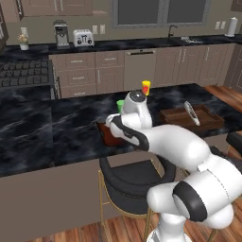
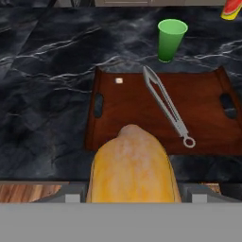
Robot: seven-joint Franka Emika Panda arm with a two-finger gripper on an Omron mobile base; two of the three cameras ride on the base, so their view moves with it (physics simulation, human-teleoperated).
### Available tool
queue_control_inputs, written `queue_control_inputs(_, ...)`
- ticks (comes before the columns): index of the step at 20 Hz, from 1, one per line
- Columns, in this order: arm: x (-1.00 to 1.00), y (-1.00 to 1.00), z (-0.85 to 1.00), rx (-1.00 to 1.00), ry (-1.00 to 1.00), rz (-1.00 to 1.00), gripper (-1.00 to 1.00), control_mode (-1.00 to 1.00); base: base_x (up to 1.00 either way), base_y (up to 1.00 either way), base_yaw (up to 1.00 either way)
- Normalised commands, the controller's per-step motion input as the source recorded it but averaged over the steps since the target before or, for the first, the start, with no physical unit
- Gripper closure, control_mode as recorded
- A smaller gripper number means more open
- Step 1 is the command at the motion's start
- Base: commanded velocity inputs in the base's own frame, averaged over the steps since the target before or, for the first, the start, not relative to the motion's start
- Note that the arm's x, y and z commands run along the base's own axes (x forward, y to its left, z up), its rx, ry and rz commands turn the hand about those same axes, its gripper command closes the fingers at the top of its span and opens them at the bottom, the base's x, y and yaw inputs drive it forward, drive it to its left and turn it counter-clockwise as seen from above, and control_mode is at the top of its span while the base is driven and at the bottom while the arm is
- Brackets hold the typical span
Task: Gather the mushroom and carrot from the fridge and place them on a tray on the dining counter. Then gather the chicken drumsticks from the fridge and place them on the other tray.
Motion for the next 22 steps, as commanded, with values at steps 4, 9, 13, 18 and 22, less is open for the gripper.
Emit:
queue_control_inputs(4, 0.5, 0.0, -0.26, 0.0, 0.02, 0.0, 1.0, -1.0, 0.0, 0.0, 0.0)
queue_control_inputs(9, 0.5, 0.02, -0.25, 0.0, 0.05, 0.0, 1.0, -1.0, 0.0, 0.0, 0.0)
queue_control_inputs(13, 0.42, 0.07, -0.22, 0.0, 0.08, 0.0, 1.0, -1.0, 0.0, 0.0, 0.0)
queue_control_inputs(18, 0.36, 0.09, -0.22, 0.0, 0.07, 0.0, 1.0, -1.0, 0.0, 0.0, 0.0)
queue_control_inputs(22, 0.32, 0.09, -0.24, 0.0, 0.04, 0.0, 1.0, -1.0, 0.0, 0.0, 0.0)
